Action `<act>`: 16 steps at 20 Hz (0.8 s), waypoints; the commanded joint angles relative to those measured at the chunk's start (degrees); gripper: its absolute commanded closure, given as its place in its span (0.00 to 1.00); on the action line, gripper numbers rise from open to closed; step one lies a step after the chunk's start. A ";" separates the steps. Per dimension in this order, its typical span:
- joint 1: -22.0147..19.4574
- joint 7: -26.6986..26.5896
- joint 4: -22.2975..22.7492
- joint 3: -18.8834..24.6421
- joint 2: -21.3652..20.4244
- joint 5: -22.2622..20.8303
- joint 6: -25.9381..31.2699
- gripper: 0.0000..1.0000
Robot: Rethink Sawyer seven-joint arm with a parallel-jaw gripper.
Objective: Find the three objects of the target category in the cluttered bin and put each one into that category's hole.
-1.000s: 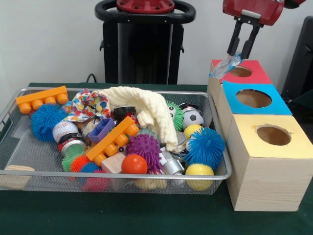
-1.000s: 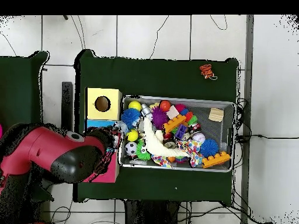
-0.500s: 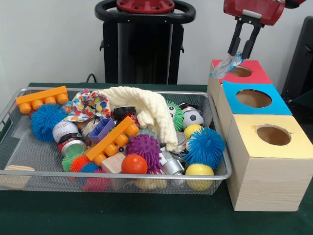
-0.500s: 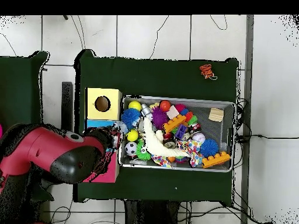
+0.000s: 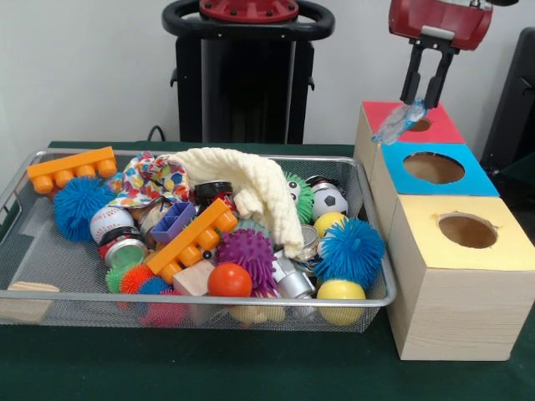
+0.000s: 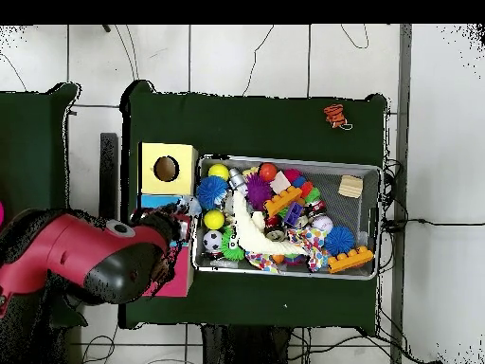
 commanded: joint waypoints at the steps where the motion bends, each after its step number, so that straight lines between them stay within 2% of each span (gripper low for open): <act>1: 2.14 20.81 -10.25 16.49 -5.67 1.00 10.87 1.00; 6: 3.97 18.93 -12.74 23.16 -9.41 -0.18 18.04 1.00; 9: 4.42 18.34 -13.47 24.87 -10.49 -0.53 19.56 1.00; 12: 4.20 18.37 -13.62 24.31 -10.24 -0.45 17.80 1.00; 16: 2.95 19.20 -12.93 19.75 -7.53 0.46 10.87 1.00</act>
